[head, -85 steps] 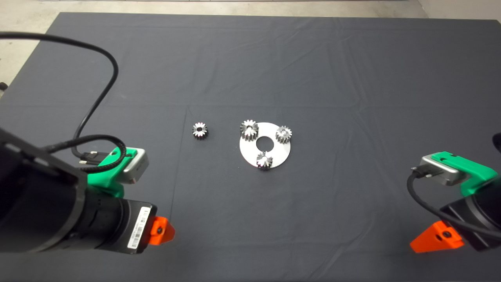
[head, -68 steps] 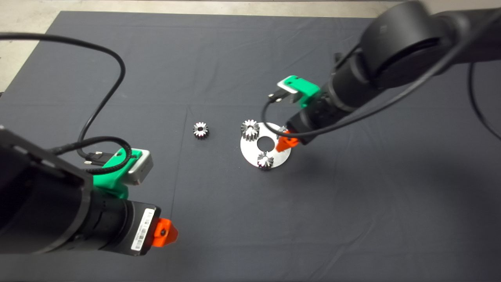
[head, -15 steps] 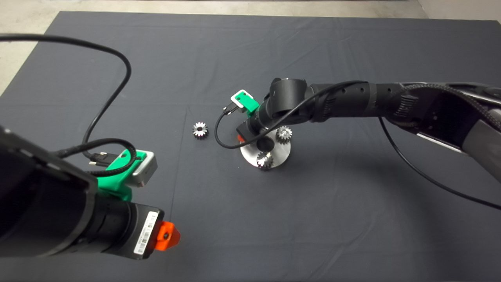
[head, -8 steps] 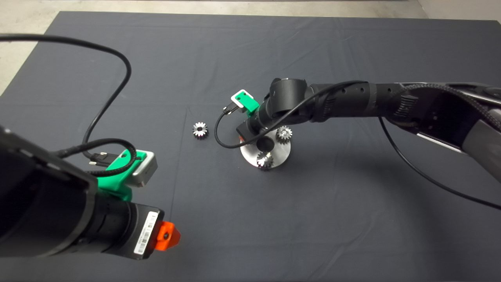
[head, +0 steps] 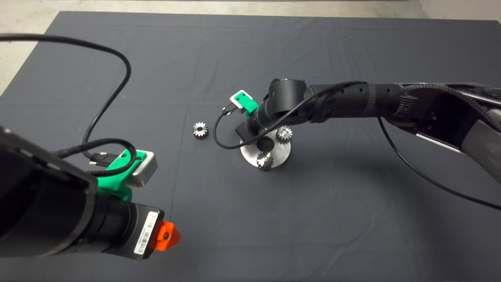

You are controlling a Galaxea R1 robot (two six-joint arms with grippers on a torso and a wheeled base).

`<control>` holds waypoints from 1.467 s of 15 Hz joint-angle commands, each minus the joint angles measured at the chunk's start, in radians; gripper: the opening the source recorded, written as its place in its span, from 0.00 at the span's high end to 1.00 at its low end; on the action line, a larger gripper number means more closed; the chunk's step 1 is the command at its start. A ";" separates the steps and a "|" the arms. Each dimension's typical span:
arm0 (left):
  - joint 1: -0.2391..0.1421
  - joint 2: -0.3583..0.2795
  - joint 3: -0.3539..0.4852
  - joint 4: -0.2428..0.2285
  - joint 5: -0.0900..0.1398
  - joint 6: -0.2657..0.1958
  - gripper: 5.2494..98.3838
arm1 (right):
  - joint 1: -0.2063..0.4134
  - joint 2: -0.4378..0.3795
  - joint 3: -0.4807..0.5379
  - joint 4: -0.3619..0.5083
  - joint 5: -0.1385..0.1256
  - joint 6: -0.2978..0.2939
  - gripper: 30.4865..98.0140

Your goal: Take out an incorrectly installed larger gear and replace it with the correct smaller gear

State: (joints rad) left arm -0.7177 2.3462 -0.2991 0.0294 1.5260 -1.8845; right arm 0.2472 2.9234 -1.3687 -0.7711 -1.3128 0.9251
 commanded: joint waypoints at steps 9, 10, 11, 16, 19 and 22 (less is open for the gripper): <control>-0.008 0.002 0.003 -0.008 0.095 0.018 0.01 | 0.040 0.003 0.022 -0.017 -0.010 0.043 0.70; -0.008 0.002 -0.003 -0.008 0.094 0.036 0.01 | 0.051 0.003 0.022 -0.017 -0.009 0.046 0.70; -0.008 0.002 -0.004 -0.008 0.094 0.044 0.01 | 0.059 0.004 0.022 -0.017 -0.005 0.044 0.71; -0.008 0.002 -0.003 -0.008 0.092 0.047 0.01 | 0.103 0.004 0.034 -0.017 -0.003 0.051 0.72; -0.008 0.002 -0.005 -0.005 0.095 0.050 0.01 | 0.155 0.004 0.036 -0.009 -0.005 0.063 0.72; -0.006 0.002 -0.072 0.000 0.095 0.133 0.01 | 0.242 -0.002 0.036 0.102 -0.008 0.064 0.72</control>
State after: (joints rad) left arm -0.7177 2.3462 -0.3023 0.0306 1.5260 -1.8298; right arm 0.3778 2.9226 -1.3502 -0.7599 -1.3302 0.9785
